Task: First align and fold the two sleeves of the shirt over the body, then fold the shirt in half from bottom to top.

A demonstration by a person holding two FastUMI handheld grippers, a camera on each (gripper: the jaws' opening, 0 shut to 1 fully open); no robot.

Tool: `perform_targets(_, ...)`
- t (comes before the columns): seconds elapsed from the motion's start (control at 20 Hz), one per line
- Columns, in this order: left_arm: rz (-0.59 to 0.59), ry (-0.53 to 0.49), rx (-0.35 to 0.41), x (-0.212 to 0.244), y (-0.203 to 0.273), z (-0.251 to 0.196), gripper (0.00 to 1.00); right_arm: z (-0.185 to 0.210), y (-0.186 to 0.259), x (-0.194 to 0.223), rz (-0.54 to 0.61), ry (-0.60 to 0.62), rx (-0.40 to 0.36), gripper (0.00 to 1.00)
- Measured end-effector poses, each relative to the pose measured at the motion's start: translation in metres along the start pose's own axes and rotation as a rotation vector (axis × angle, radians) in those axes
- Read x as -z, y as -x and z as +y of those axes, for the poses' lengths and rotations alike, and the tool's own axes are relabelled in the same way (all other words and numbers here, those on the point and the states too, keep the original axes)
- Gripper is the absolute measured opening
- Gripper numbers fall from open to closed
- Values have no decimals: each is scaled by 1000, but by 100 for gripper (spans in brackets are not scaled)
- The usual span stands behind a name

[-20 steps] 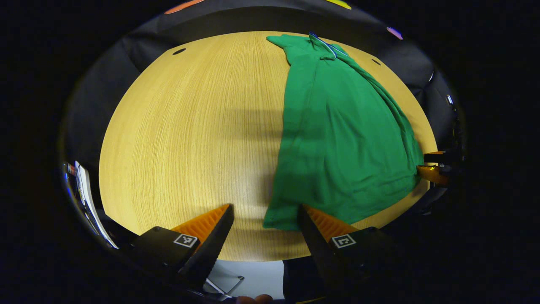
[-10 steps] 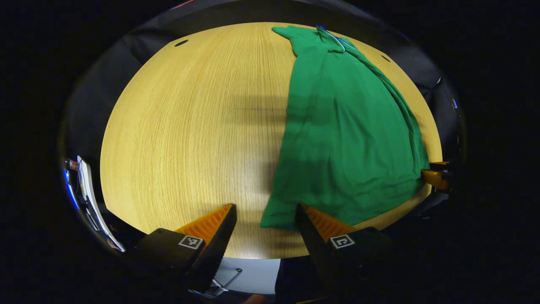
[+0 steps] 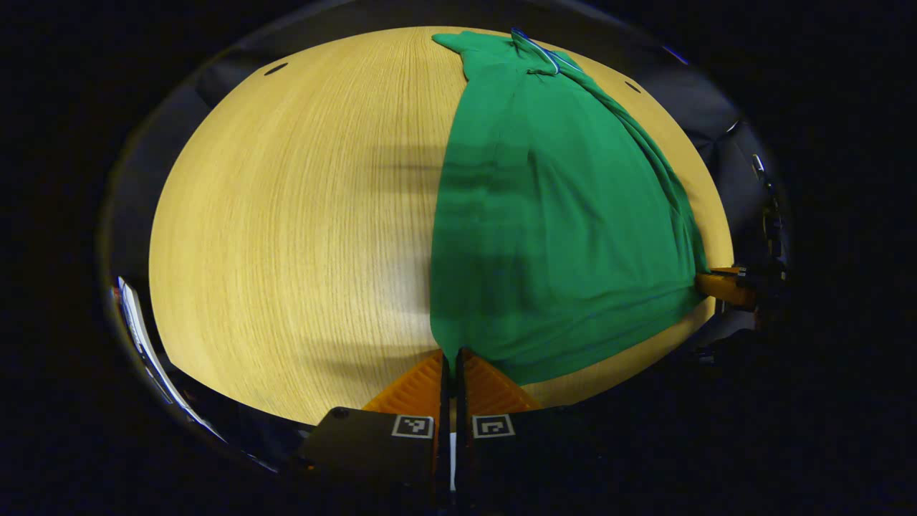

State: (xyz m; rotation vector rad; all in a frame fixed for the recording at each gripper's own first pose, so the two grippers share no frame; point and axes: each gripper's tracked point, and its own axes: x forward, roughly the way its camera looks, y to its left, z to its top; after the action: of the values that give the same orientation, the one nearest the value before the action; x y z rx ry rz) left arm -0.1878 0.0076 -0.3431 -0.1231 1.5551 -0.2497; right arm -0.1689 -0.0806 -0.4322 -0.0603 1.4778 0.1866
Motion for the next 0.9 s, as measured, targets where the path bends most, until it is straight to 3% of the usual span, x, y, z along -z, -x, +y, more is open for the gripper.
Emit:
perform_targets(0.3,-28,-3,128,9,32,-14,4,-4,16,-7,-23,-55,-26,0)
perform_targets(0.9,-160,1,240,-50,86,-24,3,-11,75,-73,-186,-51,-19,2)
